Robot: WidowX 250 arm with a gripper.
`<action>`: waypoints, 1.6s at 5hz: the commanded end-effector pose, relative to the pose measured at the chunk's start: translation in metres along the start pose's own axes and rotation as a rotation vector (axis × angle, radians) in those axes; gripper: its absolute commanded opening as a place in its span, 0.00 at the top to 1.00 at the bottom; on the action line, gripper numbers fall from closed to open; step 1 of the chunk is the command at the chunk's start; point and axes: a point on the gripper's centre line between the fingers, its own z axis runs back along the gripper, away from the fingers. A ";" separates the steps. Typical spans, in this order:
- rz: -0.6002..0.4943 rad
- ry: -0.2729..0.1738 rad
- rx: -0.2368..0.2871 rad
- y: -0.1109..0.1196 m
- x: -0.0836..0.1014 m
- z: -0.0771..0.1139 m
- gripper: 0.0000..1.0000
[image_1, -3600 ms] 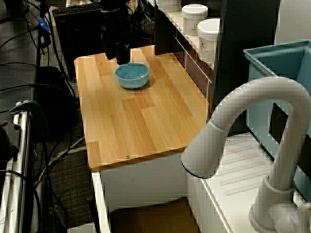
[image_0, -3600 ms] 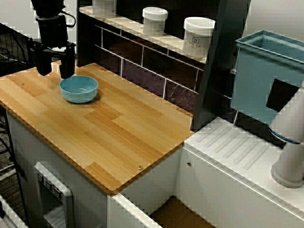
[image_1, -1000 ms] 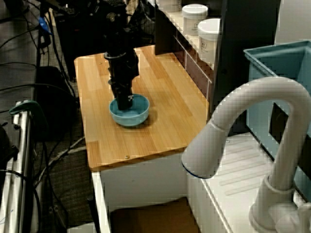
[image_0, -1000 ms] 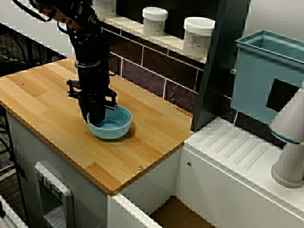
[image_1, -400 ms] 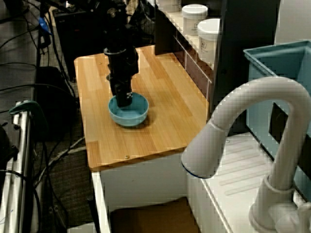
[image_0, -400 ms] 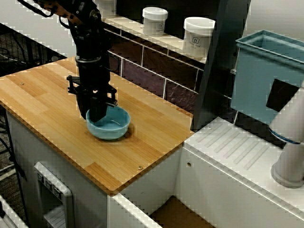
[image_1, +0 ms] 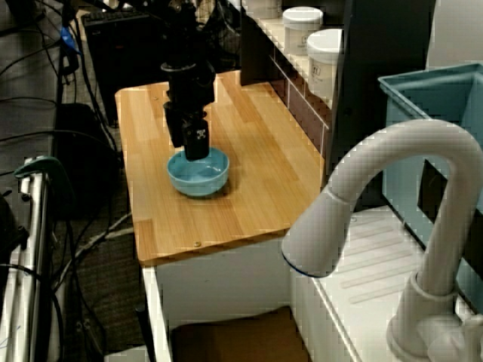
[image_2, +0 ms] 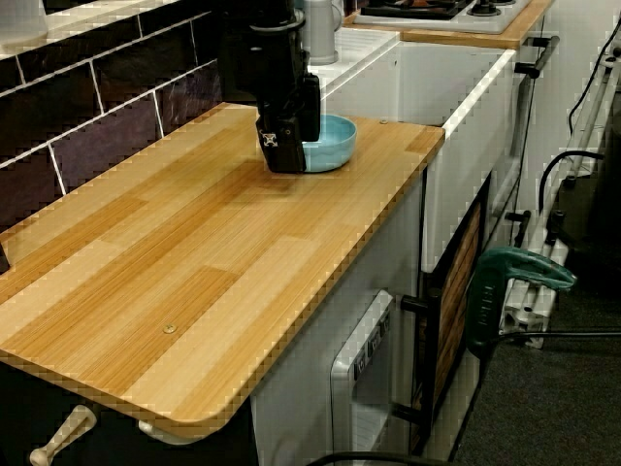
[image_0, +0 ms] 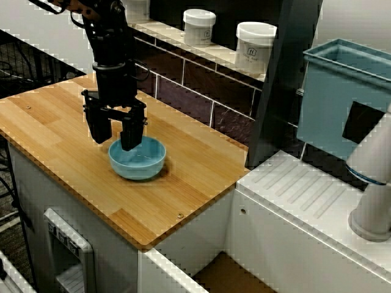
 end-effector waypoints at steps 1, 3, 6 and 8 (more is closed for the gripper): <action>-0.038 -0.070 -0.015 -0.007 -0.001 0.031 0.00; -0.100 -0.078 -0.023 -0.024 -0.012 0.041 0.00; -0.128 -0.077 -0.002 -0.037 -0.010 0.027 0.00; -0.146 -0.085 0.002 -0.050 -0.006 0.024 0.00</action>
